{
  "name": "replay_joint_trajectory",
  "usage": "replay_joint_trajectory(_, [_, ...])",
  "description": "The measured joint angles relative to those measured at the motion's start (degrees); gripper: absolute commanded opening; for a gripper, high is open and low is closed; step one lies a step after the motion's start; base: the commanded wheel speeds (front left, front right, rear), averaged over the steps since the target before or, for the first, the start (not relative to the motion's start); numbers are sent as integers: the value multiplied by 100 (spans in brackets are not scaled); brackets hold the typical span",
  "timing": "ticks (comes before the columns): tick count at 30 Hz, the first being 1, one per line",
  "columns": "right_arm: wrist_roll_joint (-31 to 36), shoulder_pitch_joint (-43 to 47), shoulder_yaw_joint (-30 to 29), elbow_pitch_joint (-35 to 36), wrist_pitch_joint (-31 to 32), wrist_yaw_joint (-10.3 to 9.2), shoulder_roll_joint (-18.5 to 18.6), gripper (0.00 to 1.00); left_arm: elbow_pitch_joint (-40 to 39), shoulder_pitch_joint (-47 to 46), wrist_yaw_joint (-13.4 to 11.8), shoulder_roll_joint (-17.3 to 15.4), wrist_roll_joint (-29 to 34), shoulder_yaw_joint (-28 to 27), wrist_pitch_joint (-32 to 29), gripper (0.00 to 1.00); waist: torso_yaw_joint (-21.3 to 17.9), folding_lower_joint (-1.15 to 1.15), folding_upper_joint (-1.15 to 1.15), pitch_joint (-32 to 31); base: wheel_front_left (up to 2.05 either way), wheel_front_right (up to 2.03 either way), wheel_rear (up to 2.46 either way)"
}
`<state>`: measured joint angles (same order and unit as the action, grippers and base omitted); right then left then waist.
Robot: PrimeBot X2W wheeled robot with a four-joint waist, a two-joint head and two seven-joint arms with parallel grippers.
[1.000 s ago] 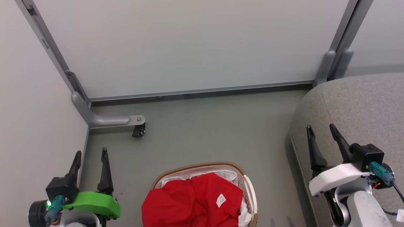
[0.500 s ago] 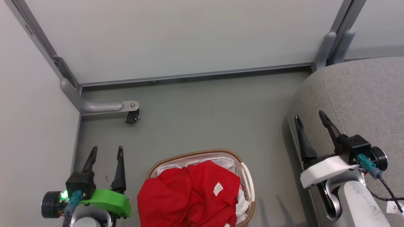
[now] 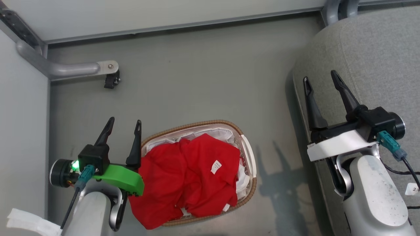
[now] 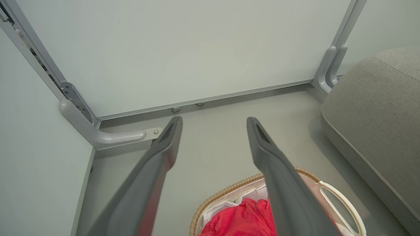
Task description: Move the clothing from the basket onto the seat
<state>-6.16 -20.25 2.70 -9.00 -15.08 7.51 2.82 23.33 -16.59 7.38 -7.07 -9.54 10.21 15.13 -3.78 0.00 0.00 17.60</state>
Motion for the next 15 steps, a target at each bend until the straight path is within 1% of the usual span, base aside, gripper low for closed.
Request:
replay_joint_trajectory(5, [-111,-240,97,164,0,0,1,100,174,-375,0,-115,-137,319,-1,100,-140,0,0,524,0,0,0])
replay_joint_trajectory(15, [-207,-495,263,319,0,0,2,100,826,-992,0,-305,-396,839,-1,100,-433,1,0,1463,0,0,0])
